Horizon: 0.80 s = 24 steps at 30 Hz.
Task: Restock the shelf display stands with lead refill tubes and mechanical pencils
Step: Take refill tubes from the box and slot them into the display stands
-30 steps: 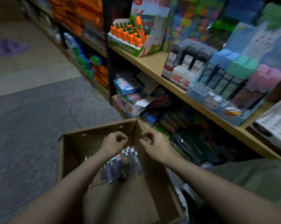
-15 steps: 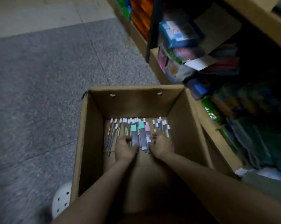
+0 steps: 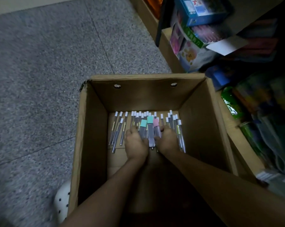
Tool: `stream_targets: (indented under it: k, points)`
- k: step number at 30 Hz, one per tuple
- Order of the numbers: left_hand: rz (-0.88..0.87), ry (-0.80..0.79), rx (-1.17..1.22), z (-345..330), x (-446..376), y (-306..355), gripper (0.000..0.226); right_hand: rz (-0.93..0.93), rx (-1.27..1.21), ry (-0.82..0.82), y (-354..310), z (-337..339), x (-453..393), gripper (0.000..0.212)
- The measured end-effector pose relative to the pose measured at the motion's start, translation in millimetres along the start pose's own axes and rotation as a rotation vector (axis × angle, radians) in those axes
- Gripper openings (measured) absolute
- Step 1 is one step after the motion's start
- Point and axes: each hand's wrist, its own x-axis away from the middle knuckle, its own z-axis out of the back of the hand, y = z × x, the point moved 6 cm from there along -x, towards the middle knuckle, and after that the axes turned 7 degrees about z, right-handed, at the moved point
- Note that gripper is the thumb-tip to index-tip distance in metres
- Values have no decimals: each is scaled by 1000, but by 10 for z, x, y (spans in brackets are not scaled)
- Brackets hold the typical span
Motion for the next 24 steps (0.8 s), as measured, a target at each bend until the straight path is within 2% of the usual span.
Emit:
stream_targets:
  k: [3,6,8,12,15,19,24]
  points:
    - [3,-61,102,40,-12,5,43,-18,-117,12,66,65,40,30]
    - [5,-190,293,6,-2,35,17,-40,-197,0,129,102,107,23]
    - [29,-184,323,25,2,1,20,-42,-224,-33,164,61,125,21]
    - [163,-291,440,-19,12,-178,9,-10,-222,-97,127,-58,113,39]
    - [167,-305,487,-48,-32,-202,16,16,-221,-61,57,-135,86,49]
    - [169,-272,482,-97,-105,-188,18,20,-231,-8,40,-210,37,36]
    - [236,-312,502,-142,-137,-170,21,-71,-390,-11,101,-219,36,36]
